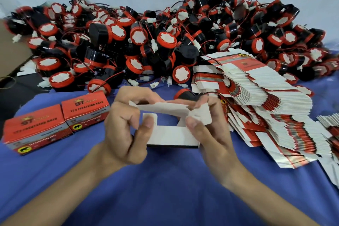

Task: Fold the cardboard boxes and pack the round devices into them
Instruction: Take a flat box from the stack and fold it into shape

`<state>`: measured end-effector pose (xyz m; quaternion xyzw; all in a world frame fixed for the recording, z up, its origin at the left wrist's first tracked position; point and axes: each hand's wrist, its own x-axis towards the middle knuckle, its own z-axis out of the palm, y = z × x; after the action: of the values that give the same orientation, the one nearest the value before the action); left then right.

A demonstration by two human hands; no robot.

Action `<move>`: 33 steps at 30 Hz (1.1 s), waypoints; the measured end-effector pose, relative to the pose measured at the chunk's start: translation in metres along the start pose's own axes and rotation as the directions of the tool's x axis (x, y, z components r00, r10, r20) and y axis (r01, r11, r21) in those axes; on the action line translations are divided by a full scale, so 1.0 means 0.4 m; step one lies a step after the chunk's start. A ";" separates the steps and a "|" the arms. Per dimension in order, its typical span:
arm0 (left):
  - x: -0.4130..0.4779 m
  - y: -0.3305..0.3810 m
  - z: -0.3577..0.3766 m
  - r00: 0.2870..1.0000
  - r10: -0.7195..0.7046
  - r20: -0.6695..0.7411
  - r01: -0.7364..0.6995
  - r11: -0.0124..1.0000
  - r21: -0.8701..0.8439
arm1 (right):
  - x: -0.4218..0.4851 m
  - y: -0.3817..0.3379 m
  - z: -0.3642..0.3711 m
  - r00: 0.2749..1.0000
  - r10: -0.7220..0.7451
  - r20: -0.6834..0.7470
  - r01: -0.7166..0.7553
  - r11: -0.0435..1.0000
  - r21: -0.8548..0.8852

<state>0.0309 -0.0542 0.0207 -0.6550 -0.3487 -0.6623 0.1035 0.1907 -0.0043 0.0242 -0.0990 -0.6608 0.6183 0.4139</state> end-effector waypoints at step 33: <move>-0.043 0.063 0.048 0.802 -0.572 0.173 0.597 0.769 -0.228 | -0.027 0.069 0.033 0.915 -0.211 -0.344 0.088 0.936 -0.340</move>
<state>0.0634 -0.0667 0.0106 -0.5517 -0.4454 -0.6716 -0.2149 0.1781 -0.0149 -0.0038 -0.2293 -0.6660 0.4395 0.5575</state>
